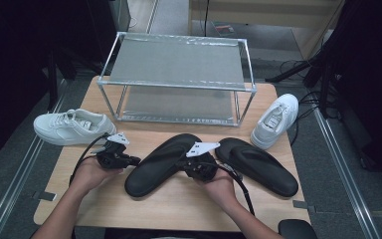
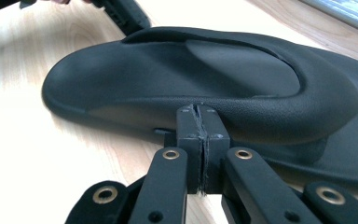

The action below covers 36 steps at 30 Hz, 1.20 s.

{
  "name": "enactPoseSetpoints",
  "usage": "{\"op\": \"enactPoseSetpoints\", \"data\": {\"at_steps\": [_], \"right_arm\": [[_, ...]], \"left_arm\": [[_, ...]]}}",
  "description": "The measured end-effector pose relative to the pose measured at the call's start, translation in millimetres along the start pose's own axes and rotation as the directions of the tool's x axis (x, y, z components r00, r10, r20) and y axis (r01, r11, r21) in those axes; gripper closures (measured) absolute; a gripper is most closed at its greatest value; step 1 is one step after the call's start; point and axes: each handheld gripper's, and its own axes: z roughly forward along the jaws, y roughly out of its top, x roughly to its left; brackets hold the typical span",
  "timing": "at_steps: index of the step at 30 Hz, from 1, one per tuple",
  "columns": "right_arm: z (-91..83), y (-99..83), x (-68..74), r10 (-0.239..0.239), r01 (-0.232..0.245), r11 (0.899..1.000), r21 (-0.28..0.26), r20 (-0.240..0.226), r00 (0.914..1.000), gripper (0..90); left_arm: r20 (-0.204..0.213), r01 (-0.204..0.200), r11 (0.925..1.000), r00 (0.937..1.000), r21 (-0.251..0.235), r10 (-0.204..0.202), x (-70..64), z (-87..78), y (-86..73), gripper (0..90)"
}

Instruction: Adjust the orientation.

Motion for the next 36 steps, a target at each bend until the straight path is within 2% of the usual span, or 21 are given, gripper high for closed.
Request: {"op": "enactPoseSetpoints", "data": {"at_steps": [7,12,18,26,36], "right_arm": [[-3.3,-1.2,-9.5,0.051,-0.051,0.999,-0.013,0.017,0.9985,89.6],[-5.0,-1.5,-13.5,0.072,-0.071,0.997,-0.018,0.032,0.9969,88.6],[-7.8,-1.5,-20.7,0.129,-0.129,0.992,-0.012,0.030,0.9911,89.6],[-9.3,-2.6,-24.9,0.133,-0.132,0.991,-0.021,0.046,0.9900,90.0],[-11.7,-2.5,-31.9,0.147,-0.144,0.989,-0.035,0.085,0.9855,90.0]], "left_arm": [[0.030,-0.025,0.9997,0.9992,0.008,0.024,-8.5,4.6,2.2,89.7],[0.056,-0.040,0.9991,0.9977,0.013,0.039,-15.2,7.9,3.4,89.7],[0.077,-0.053,0.9984,0.9957,0.018,0.051,-22.7,11.5,5.1,89.7],[0.105,-0.072,0.9971,0.9921,0.025,0.069,-33.7,16.1,6.9,89.7],[0.154,-0.110,0.9935,0.9826,0.030,0.104,-49.3,25.4,11.7,89.5]]}}
